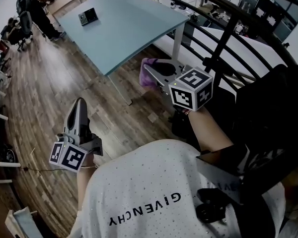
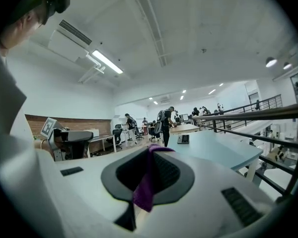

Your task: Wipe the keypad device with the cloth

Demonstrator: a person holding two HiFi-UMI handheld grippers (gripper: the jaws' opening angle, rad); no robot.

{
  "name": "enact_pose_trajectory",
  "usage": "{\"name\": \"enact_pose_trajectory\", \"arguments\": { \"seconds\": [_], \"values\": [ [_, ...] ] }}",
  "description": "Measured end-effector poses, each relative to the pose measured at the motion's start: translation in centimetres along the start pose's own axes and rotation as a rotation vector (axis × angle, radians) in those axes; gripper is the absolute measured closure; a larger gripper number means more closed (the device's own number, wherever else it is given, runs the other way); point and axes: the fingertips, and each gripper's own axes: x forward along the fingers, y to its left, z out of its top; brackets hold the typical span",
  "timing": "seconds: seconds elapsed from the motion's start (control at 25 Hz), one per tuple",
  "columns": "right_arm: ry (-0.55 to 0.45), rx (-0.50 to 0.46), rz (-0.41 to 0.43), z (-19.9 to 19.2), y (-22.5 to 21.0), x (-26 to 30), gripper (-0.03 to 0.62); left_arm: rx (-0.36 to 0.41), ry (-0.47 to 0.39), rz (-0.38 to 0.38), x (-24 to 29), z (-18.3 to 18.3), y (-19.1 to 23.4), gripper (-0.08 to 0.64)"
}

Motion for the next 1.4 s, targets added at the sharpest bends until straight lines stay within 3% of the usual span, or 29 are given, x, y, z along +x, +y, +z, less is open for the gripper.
{"name": "enact_pose_trajectory", "arguments": {
  "seconds": [0.32, 0.68, 0.92, 1.4],
  "values": [
    [-0.058, 0.051, -0.063, 1.8, -1.6, 7.9, 0.569, -0.004, 0.070, -0.059, 3.3, 1.3, 8.0, 0.560],
    [0.009, 0.049, -0.056, -0.1, -1.6, 13.9, 0.569, -0.052, 0.099, -0.051, 5.0, 0.5, 14.3, 0.560],
    [0.037, 0.061, -0.060, -0.6, -4.7, 17.9, 0.569, -0.075, 0.097, -0.027, 8.2, 0.1, 17.8, 0.560],
    [0.004, 0.028, 0.083, 3.0, -11.7, 31.5, 0.569, -0.053, 0.056, 0.041, 18.3, 3.0, 26.5, 0.560]
  ]
}}
